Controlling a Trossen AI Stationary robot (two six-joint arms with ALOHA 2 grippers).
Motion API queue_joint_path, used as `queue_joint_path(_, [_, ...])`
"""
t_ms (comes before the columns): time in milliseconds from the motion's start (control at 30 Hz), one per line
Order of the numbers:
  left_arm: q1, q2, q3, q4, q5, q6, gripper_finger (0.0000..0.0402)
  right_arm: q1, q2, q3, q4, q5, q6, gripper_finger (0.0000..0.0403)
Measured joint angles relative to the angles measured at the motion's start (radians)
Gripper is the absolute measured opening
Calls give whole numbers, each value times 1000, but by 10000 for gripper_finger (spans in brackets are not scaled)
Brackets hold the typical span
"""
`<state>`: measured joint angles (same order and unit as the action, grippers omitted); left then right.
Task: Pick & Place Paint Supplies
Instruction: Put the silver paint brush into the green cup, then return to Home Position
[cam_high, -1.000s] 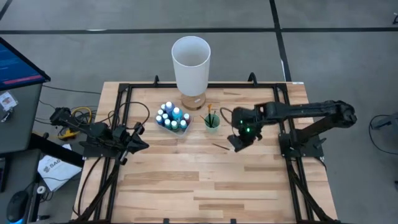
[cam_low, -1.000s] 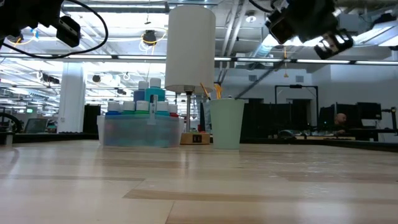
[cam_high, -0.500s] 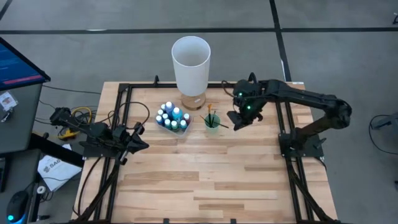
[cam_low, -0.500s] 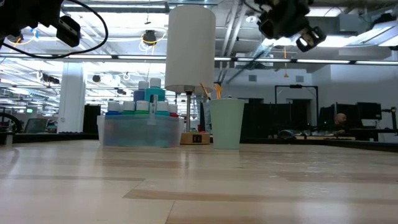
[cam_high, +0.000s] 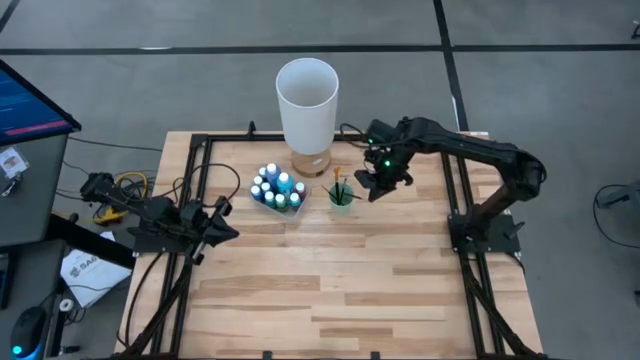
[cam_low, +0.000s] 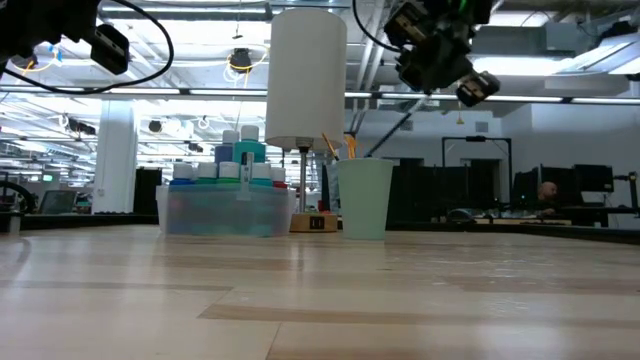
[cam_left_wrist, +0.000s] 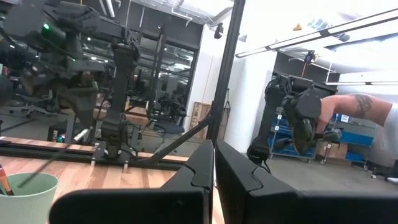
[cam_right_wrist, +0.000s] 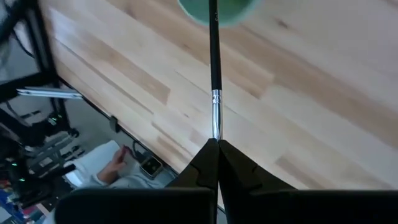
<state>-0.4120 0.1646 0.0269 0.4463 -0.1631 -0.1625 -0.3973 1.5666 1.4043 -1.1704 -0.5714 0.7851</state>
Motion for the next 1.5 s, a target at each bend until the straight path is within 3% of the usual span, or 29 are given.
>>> queue_joint_path(233, [0, 0, 0, 7, 0, 0, 2, -26, 69, 114, -25, 2, -2, 0])
queue_joint_path(567, [0, 0, 0, 8, 0, 0, 2, -1, 159, 170, -244, 16, -97, 0])
queue_joint_path(933, [0, 0, 0, 10, 0, 0, 2, -34, 169, 171, -196, 19, -102, 1])
queue_joint_path(1500, [0, 0, 0, 12, 0, 0, 2, -38, 169, 180, -156, 21, -133, 73])
